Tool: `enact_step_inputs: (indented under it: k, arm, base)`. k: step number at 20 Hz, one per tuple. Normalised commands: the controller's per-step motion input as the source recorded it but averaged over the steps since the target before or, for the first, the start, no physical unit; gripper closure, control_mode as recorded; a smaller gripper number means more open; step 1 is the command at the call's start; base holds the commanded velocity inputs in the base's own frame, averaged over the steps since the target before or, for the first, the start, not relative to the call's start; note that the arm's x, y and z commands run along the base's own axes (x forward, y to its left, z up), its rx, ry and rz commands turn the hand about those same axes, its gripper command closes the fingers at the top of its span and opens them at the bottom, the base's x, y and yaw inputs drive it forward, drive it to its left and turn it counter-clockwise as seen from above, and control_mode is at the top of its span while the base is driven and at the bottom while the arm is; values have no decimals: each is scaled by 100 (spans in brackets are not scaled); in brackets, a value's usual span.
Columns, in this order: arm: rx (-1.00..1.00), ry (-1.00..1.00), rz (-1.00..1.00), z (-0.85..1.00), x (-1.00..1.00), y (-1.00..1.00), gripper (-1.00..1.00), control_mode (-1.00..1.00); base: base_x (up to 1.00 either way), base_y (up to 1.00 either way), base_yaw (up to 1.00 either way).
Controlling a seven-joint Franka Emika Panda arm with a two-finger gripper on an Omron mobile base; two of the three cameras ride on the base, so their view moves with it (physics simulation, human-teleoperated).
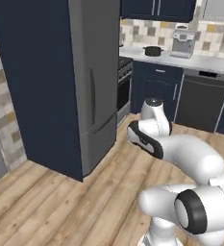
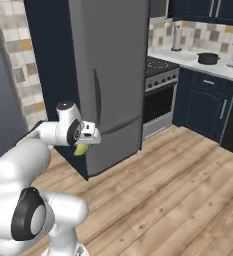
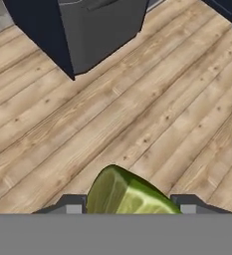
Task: Turn on the sink faucet. Then move the lemon wedge from the counter to the sink. Turn off the sink. Move the vegetable from the sink to the pot next to the stove. Finally move the pot to the rear left burner.
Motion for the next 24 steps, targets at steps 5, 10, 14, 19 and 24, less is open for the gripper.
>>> enact_step_inputs:
  k: [5,10,14,19,24]
  arm:
    - [0,0,0,0,0,0,100,100]
    - [0,0,0,0,0,0,100,100]
    - [0,0,0,0,0,0,100,100]
    - [0,0,0,0,0,0,100,100]
    - [0,0,0,0,0,0,100,100]
  base:
    - [50,-40,-40]
    - [77,-39,-30]
    - [82,-33,-22]
    - [88,-31,-14]
    - [96,-18,-3]
